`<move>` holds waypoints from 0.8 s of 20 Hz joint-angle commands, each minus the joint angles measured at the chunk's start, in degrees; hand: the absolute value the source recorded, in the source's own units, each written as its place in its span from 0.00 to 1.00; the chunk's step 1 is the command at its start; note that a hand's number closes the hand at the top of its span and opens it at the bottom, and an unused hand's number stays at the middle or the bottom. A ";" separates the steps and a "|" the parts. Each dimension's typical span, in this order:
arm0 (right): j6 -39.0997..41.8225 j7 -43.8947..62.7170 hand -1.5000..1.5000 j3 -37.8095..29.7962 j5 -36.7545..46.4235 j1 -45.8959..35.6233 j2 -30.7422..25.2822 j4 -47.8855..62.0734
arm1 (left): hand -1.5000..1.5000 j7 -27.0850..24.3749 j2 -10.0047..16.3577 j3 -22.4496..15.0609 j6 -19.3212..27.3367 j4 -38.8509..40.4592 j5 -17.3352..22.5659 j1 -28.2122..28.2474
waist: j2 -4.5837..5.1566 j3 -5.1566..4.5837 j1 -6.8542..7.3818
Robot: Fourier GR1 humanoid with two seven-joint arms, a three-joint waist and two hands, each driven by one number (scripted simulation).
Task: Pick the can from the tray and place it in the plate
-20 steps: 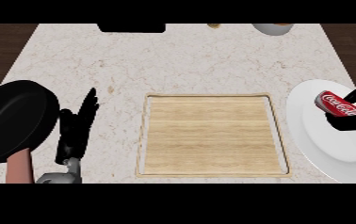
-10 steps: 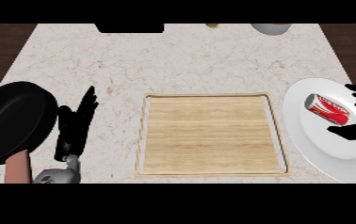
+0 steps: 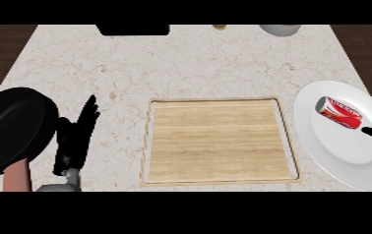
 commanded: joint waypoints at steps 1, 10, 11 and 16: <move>5.22 -2.28 0.00 -3.81 -6.42 0.69 -2.02 3.36 | 0.50 0.85 0.89 0.22 -1.16 -3.15 0.37 0.90 | 0.17 -0.01 0.66; 7.76 -13.17 0.00 -0.56 -7.97 7.58 1.60 2.94 | 0.50 2.11 0.19 0.74 -2.06 -2.21 0.00 0.08 | 0.17 -0.04 0.54; 7.31 -15.38 0.00 -1.20 -7.77 2.74 -1.77 10.27 | 0.50 -3.49 -2.24 1.44 0.29 8.65 -1.48 -5.72 | 0.34 -0.03 0.56; 3.71 -12.02 0.00 1.27 -8.32 4.51 -0.74 5.28 | 0.50 5.74 -1.54 -0.50 -0.78 -6.06 -1.75 0.01 | 0.16 -0.04 0.73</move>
